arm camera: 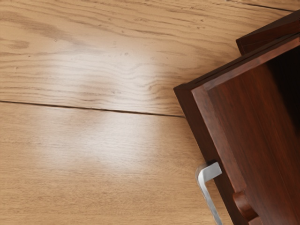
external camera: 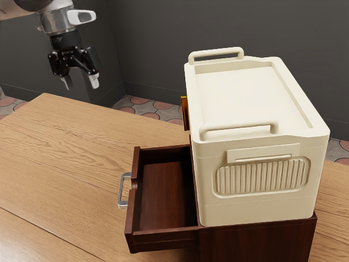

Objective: Push the drawer handle with one arm to close the drawer

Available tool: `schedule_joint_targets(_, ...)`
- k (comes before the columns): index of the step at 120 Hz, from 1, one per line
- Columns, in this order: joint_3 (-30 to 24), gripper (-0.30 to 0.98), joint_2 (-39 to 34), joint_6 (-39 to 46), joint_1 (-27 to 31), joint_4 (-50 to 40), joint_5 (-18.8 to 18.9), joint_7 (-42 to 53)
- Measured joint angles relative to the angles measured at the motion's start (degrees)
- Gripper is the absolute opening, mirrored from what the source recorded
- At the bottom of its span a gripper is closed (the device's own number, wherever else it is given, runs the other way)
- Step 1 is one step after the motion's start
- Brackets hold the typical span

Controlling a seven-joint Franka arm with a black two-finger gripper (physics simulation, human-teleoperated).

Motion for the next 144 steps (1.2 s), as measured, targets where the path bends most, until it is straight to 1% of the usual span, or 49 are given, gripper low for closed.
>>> schedule_joint_targets(10,-1.53,0.69,-0.85,3.01,0.45,-1.87,0.71,0.05)
schedule_joint_targets(16,-2.33,0.69,-3.35,4.36,0.38,-4.97,1.36,-0.24)
schedule_joint_targets(24,-2.85,0.69,-14.21,6.07,-0.59,-17.92,2.79,-0.78)
schedule_joint_targets(30,-3.22,0.68,-22.97,7.66,-0.73,-28.03,5.47,-0.65)
schedule_joint_targets(34,-2.33,0.68,-26.55,9.53,-1.48,-33.63,7.3,-0.05)
schedule_joint_targets(41,1.01,0.67,-31.04,14.1,-5.2,-41.21,11.13,1.8)
schedule_joint_targets(47,2.43,0.65,-32.95,18.31,-6.77,-46.73,13.72,3.87)
schedule_joint_targets(58,3.07,0.59,-32.34,25.01,-8.87,-53.18,16.51,8.97)
schedule_joint_targets(64,2.58,0.55,-33.34,28.37,-9.29,-57.55,17.81,12.01)
schedule_joint_targets(74,0.82,0.48,-37.87,32.88,-10.06,-63.86,19.78,16.56)
schedule_joint_targets(79,1.3,0.44,-37.97,35.11,-11.47,-65.23,20.31,18.44)
schedule_joint_targets(87,5.01,0.36,-35.67,38.46,-15.3,-65.69,20.89,20.87)
schedule_joint_targets(94,8.94,0.31,-31.88,41.01,-18.37,-64.39,21.23,22.57)
schedule_joint_targets(103,10.53,0.25,-26.35,43.99,-19.91,-61.44,21.38,24.45)
schedule_joint_targets(121,10.44,0.2,-21.1,47.53,-20.4,-59.65,20.82,27.63)
schedule_joint_targets(129,8.83,0.19,-20.34,47.77,-20.45,-59.57,20.59,28.69)
schedule_joint_targets(144,6.15,0.19,-20.64,46.52,-20.47,-59.65,18.27,30.18)
